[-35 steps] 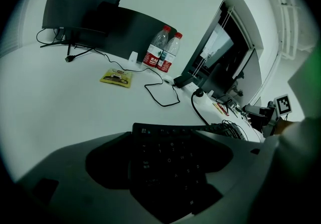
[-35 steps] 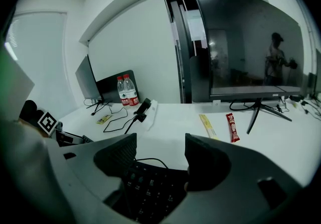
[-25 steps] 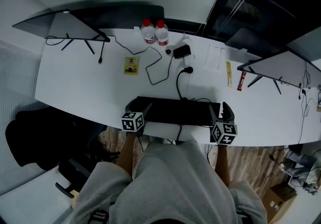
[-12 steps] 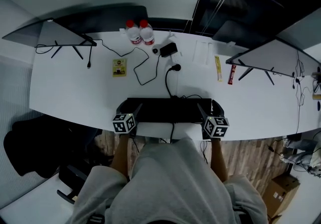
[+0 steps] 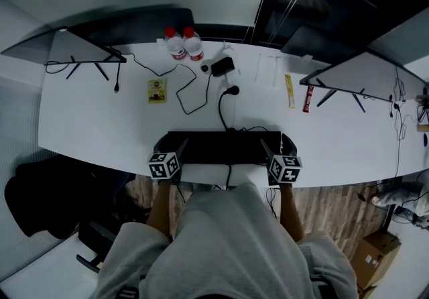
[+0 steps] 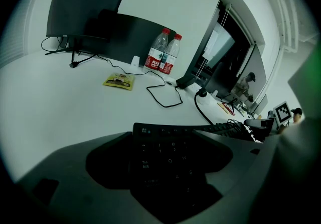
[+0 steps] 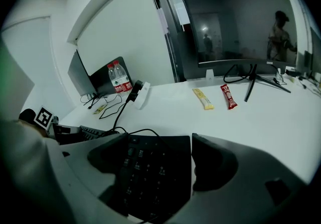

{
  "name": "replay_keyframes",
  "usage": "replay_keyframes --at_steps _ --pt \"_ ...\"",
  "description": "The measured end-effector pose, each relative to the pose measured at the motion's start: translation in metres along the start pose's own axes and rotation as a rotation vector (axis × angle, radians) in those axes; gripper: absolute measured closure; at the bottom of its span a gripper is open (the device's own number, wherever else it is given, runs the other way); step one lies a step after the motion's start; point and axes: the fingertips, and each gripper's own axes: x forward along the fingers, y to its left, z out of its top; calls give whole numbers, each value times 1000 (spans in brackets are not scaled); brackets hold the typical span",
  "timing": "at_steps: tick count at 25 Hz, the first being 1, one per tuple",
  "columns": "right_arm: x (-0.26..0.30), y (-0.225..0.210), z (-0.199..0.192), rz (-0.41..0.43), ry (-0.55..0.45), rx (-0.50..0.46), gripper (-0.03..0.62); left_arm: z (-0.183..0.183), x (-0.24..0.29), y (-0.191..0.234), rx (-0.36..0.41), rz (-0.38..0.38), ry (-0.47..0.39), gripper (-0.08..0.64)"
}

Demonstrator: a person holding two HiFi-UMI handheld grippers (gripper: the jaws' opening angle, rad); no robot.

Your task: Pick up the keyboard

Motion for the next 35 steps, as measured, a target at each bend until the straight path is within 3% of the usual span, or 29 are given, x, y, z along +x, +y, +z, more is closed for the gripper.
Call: replay_keyframes --at_steps 6,14,19,35 --pt "12 -8 -17 12 69 -1 178 0 0 0 -2 2 1 222" --pt "18 -11 -27 63 78 126 180 1 0 0 -6 4 -2 222" --pt "18 -8 -27 78 76 137 212 1 -1 0 -8 6 1 222" --pt "15 -7 -21 53 96 151 216 2 2 -1 -31 17 -5 222"
